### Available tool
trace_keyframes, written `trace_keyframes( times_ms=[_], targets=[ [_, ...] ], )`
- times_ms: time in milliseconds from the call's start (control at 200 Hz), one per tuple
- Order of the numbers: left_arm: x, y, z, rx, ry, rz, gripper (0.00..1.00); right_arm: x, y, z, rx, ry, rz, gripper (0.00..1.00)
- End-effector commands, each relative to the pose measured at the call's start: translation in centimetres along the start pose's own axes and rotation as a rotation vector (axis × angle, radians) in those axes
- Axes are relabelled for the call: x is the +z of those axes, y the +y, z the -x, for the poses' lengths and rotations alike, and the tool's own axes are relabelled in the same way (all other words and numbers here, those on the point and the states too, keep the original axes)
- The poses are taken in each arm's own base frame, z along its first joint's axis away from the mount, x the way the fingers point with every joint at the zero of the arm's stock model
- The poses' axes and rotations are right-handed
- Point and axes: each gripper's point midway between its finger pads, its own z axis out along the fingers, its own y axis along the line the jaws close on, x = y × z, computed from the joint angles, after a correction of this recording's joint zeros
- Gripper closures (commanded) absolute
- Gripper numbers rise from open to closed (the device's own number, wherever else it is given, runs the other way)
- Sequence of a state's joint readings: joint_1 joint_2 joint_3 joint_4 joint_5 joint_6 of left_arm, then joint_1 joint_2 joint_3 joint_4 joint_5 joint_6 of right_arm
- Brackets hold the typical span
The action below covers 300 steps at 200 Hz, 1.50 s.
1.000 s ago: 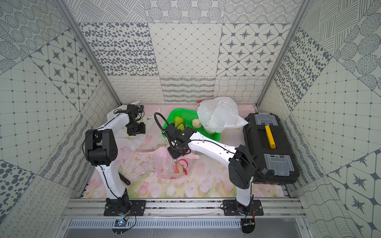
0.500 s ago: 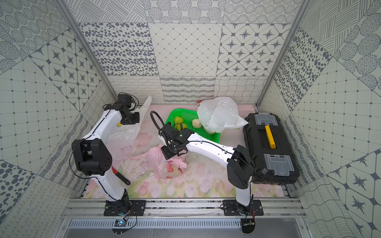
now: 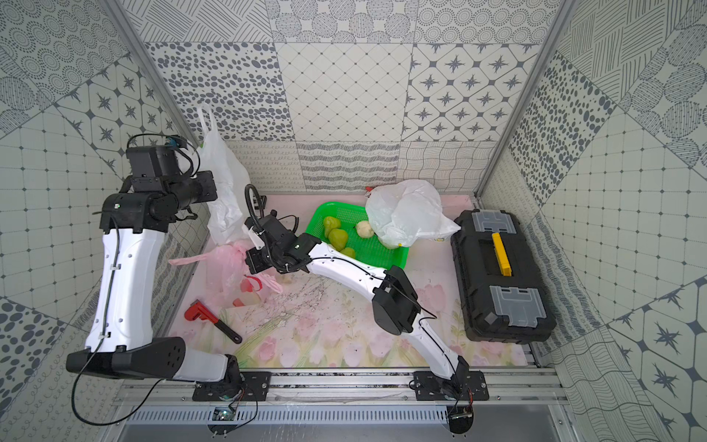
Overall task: Place the pears into plastic bags & tie knots
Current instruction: Move the plastic bag to the center of the board, then place the plastic bag at the center of the board.
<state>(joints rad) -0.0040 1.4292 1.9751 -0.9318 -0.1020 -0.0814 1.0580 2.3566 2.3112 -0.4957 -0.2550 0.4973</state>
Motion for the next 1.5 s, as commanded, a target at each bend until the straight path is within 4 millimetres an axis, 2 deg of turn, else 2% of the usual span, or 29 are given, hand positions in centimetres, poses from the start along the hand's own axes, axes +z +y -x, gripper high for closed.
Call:
trace_keyframes(
  times_ms=[0,35,90,185,270,385,410,470,475,545,620,760,825,921,1046,1116,1161,1206,1281,1371,1496],
  targets=[
    [-2.8,-1.6,1.4,-0.038,-0.065,-0.104,1.00,2.2,0.8,3.2,0.042,-0.126,0.061,0.73],
    [-3.1,-2.3,1.8,-0.039,-0.086,-0.139,1.00,3.1,0.3,2.9,0.055,-0.115,0.061,0.64],
    [-3.4,-3.5,2.1,-0.033,-0.103,-0.201,1.00,3.3,0.2,3.2,0.059,-0.102,0.067,0.53],
    [-4.0,-5.1,2.3,-0.001,-0.116,-0.266,1.00,1.7,0.2,4.0,0.061,-0.073,0.080,0.42],
    [-4.3,-5.7,2.7,0.013,-0.131,-0.291,1.00,-1.0,0.4,4.7,0.058,-0.039,0.092,0.37],
    [-4.7,-7.2,3.3,0.016,-0.152,-0.355,1.00,-6.1,0.3,6.2,0.062,-0.076,0.082,0.33],
    [-4.9,-7.7,3.4,0.018,-0.158,-0.375,1.00,-7.2,-0.2,6.3,0.077,-0.096,0.075,0.32],
    [-5.0,-8.9,3.4,0.032,-0.161,-0.411,1.00,-9.4,-2.6,5.7,0.161,-0.136,0.046,0.31],
    [-4.9,-9.1,3.4,0.034,-0.158,-0.415,1.00,-10.0,-2.4,6.2,0.164,-0.151,0.051,0.31],
    [-4.9,-10.8,2.8,0.054,-0.137,-0.456,1.00,-13.3,-5.5,5.1,0.292,-0.183,0.021,0.30],
    [-4.8,-13.3,1.3,0.086,-0.086,-0.509,1.00,-16.7,-8.5,3.6,0.390,-0.203,-0.043,0.29],
    [-4.9,-18.5,-3.2,0.160,0.023,-0.600,1.00,-22.8,-13.0,0.8,0.515,-0.229,-0.193,0.27],
    [-5.0,-21.0,-5.8,0.190,0.072,-0.643,1.00,-25.3,-14.4,-0.1,0.584,-0.238,-0.220,0.26],
    [-5.2,-25.0,-10.0,0.225,0.148,-0.709,1.00,-28.0,-15.4,-0.7,0.631,-0.251,-0.239,0.24],
    [-4.9,-29.9,-17.6,0.265,0.300,-0.794,1.00,-28.7,-16.2,-2.1,0.661,-0.207,-0.272,0.21],
    [-4.2,-31.7,-21.6,0.277,0.414,-0.823,0.85,-28.5,-16.9,-3.3,0.691,-0.188,-0.296,0.20],
    [-4.0,-31.9,-22.8,0.280,0.463,-0.830,0.74,-28.4,-17.6,-4.1,0.724,-0.188,-0.317,0.20],
    [-3.9,-31.6,-23.0,0.294,0.472,-0.816,0.64,-28.5,-18.4,-5.0,0.764,-0.190,-0.341,0.19],
    [-4.6,-31.0,-21.6,0.300,0.438,-0.826,0.52,-28.9,-19.5,-6.3,0.832,-0.203,-0.378,0.19],
    [-5.3,-30.1,-20.0,0.257,0.423,-0.869,0.48,-29.1,-20.0,-7.0,0.858,-0.214,-0.399,0.18],
    [-4.0,-27.0,-19.1,0.199,0.432,-0.810,0.48,-28.1,-20.7,-7.4,0.886,-0.216,-0.407,0.16]
  ],
)
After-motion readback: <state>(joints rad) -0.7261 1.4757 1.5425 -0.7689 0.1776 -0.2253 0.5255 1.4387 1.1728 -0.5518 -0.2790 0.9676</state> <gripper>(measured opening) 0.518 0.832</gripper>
